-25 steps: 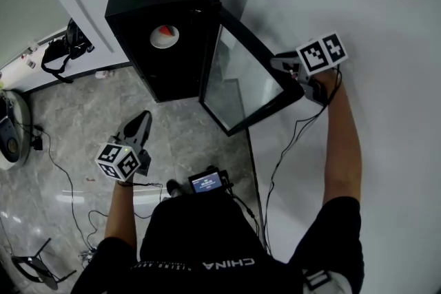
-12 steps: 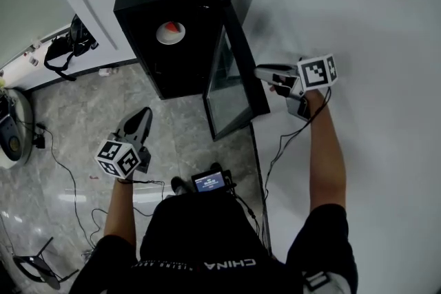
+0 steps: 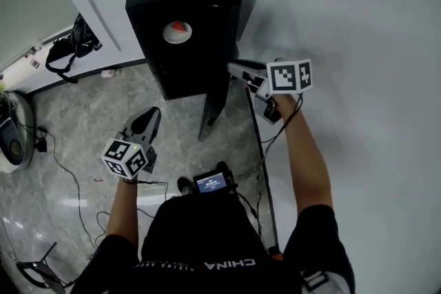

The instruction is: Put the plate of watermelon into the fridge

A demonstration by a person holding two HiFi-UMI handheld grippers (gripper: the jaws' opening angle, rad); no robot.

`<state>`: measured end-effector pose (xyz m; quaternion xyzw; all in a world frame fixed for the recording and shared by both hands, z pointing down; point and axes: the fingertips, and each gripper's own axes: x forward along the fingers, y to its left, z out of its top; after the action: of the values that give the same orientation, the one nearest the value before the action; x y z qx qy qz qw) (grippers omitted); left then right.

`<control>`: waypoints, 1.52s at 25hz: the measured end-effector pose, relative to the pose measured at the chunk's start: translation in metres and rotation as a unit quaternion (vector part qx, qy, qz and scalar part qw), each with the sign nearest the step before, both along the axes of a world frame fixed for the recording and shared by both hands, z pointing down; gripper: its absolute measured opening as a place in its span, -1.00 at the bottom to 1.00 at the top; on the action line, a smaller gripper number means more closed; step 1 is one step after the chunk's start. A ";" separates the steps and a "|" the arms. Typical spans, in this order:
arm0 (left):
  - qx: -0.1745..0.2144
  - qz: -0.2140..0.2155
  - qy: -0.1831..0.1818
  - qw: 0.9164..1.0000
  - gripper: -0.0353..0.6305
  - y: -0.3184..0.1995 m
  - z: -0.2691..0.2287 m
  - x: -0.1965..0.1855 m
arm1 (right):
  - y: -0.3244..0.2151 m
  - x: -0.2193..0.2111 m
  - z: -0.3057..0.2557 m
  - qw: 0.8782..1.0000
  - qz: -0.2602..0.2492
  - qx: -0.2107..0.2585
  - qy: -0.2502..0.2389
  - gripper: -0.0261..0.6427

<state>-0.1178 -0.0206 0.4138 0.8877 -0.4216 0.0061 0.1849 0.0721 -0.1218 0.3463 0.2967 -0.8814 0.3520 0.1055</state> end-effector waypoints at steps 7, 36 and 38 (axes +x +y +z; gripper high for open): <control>0.027 0.037 -0.030 0.999 -0.56 -0.002 -0.011 0.005 | -0.025 -0.068 0.003 0.998 0.041 0.035 0.011 -0.57; 0.009 -0.116 -0.094 0.989 -0.45 -0.304 -0.005 -0.098 | -0.217 -0.106 0.062 0.985 -0.024 0.125 0.117 -0.61; 0.010 -0.108 -0.098 0.989 -0.45 -0.304 -0.005 -0.097 | -0.218 -0.108 0.065 0.985 -0.033 0.122 0.118 -0.63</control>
<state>-0.2148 -0.3248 0.4083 0.8336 -0.5315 0.0688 0.1334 -0.0361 -0.3398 0.4113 0.3176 -0.9085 0.2006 0.1831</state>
